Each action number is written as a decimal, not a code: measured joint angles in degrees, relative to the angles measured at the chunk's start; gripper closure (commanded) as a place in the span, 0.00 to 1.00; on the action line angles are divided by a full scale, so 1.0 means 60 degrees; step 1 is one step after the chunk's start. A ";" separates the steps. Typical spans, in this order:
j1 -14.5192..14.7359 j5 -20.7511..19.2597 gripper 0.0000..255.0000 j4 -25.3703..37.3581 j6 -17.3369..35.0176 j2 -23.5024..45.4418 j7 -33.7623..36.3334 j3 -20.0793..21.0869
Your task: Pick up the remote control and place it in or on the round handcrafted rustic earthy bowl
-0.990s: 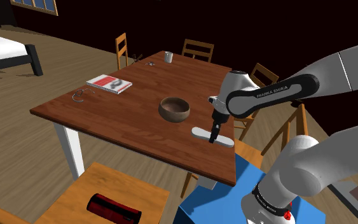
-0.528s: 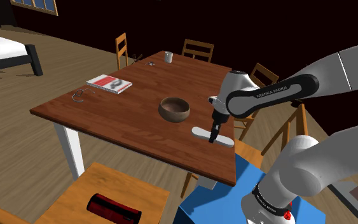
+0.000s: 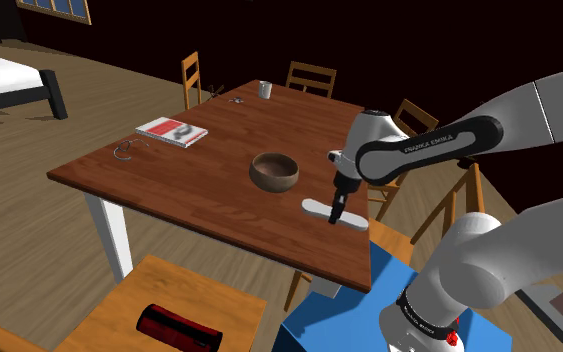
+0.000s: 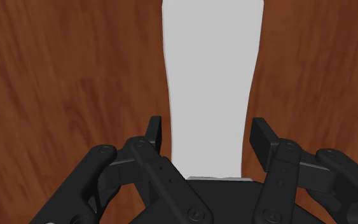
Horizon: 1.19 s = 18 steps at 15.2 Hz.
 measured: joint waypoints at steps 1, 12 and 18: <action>-0.0010 -0.0002 1.00 0.0038 -0.0140 -0.0105 0.0000 0.0011; -0.0009 0.0086 1.00 0.0869 -0.1935 -0.1073 0.0049 0.0197; 0.0024 0.0166 1.00 0.1411 -0.2883 -0.1480 0.0103 0.0324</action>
